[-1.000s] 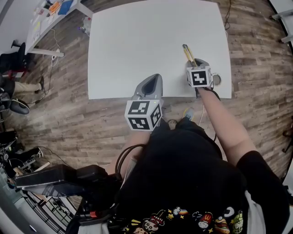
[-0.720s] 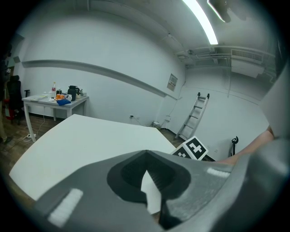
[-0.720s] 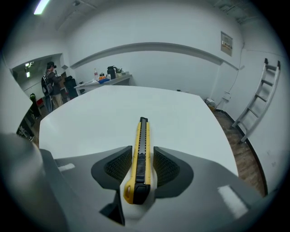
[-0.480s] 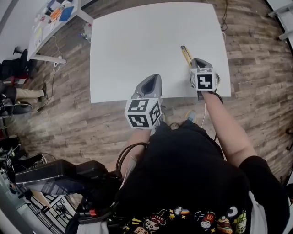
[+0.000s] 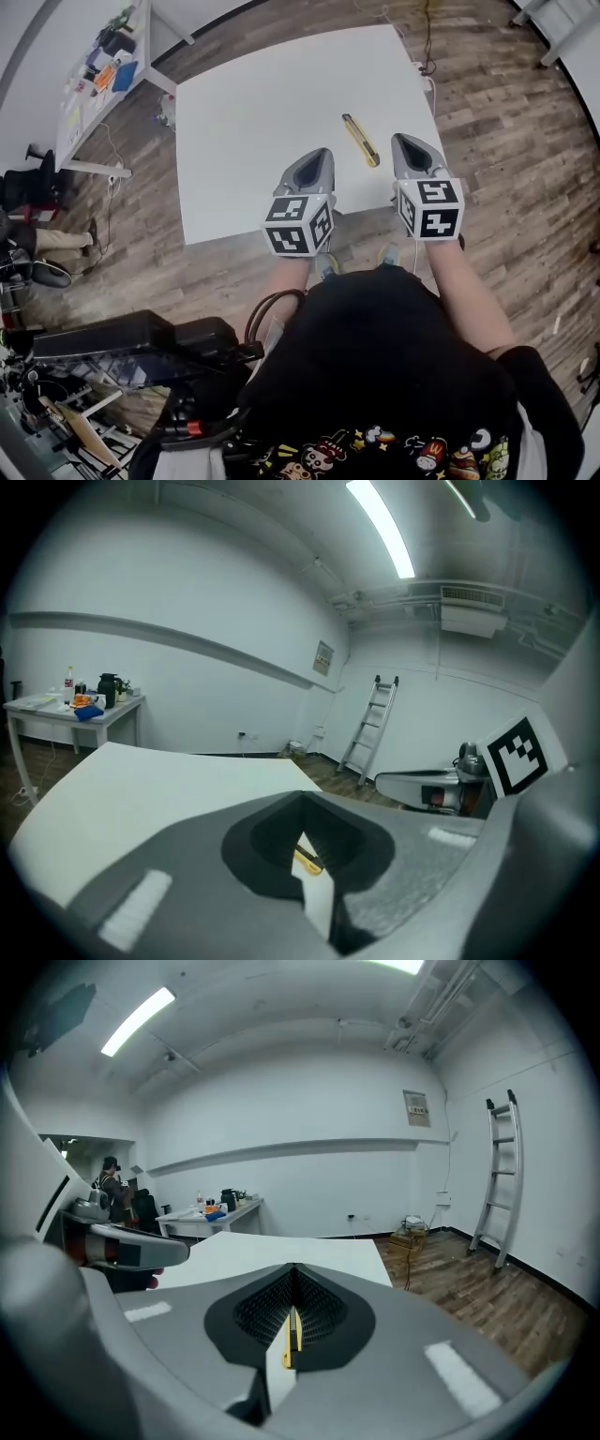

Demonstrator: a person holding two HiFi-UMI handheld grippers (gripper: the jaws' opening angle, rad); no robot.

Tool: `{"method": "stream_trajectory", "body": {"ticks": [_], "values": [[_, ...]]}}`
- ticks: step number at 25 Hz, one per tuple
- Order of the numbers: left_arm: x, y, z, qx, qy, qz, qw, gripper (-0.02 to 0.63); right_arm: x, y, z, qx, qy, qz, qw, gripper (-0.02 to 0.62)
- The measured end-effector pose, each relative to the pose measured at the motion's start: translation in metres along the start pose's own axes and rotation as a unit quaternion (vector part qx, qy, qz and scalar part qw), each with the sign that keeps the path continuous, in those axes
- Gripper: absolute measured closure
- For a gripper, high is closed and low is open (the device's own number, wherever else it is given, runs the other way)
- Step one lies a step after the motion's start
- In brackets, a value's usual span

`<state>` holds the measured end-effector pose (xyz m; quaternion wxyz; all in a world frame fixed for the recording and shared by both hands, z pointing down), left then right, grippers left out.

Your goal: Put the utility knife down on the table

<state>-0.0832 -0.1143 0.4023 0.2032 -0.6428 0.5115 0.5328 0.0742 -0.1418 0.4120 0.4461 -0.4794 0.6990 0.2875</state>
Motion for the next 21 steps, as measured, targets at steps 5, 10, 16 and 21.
{"method": "stream_trajectory", "body": {"ticks": [5, 10, 16, 21], "values": [[0.006, -0.012, -0.002, -0.012, -0.006, -0.014, 0.9998, 0.606, -0.008, -0.003, 0.012, -0.006, 0.004, -0.01, 1.0, 0.572], [0.004, -0.014, 0.005, -0.01, -0.011, -0.013, 0.9998, 0.606, -0.01, 0.003, 0.023, -0.006, 0.003, -0.007, 1.0, 0.572], [0.003, -0.01, 0.016, -0.002, -0.016, -0.007, 0.9998, 0.606, -0.005, 0.017, 0.027, 0.007, -0.002, 0.002, 1.0, 0.572], [0.002, -0.009, 0.023, 0.006, -0.02, -0.003, 0.9998, 0.606, -0.004, 0.025, 0.031, 0.016, -0.006, 0.008, 1.0, 0.572]]}}
Point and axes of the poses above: the fingertips, and each gripper's own axes: z backward along the fingers, y to its left, x out of its top, the point moved 3 cm from there along z, backward along the fingers, and after that the axes turned 4 degrees about -x, right-handed, at the moved point
